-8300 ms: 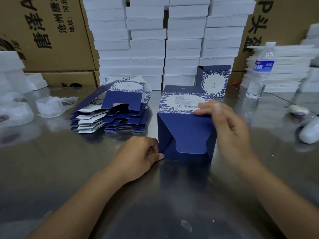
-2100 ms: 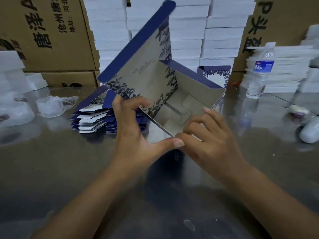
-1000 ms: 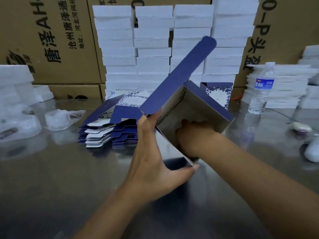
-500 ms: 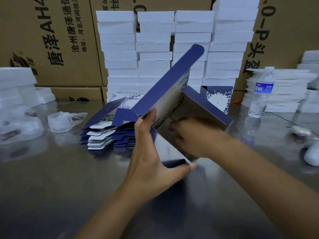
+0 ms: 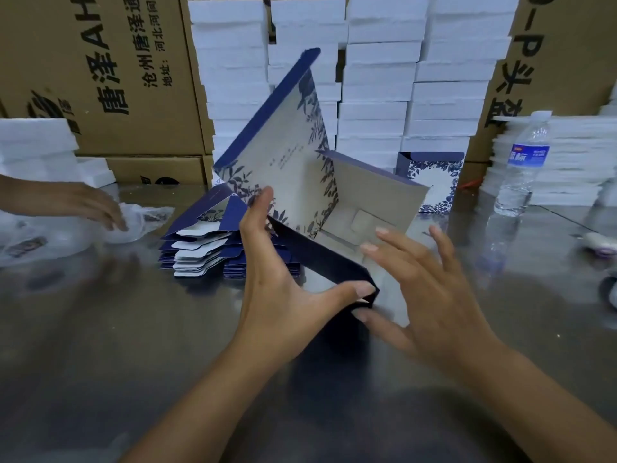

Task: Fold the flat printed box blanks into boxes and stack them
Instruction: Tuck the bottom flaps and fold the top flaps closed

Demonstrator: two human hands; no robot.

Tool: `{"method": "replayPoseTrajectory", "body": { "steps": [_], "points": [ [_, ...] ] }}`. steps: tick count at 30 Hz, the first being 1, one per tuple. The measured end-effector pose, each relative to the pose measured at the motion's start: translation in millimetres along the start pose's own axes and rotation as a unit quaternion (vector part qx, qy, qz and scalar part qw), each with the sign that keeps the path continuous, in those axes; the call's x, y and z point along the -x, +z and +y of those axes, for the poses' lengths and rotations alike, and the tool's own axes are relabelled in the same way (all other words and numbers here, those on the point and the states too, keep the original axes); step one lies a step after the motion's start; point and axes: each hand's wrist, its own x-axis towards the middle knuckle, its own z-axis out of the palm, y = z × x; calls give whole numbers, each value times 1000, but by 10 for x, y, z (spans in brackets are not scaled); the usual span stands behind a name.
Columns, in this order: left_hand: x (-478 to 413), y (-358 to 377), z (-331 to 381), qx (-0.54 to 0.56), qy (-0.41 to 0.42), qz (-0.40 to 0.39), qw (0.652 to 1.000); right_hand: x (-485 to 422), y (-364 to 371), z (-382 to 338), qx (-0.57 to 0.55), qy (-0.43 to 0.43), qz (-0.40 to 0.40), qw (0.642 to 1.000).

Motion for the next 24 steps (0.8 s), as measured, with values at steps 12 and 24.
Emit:
{"method": "replayPoseTrajectory", "body": {
  "steps": [12,24],
  "points": [
    [-25,-8,90,-11,37,58,998,-96,-83,-87,-74,108,106,986],
    [33,49,113,-47,27,-63,997,-128,-89,-205,23,128,109,986]
  ]
}}
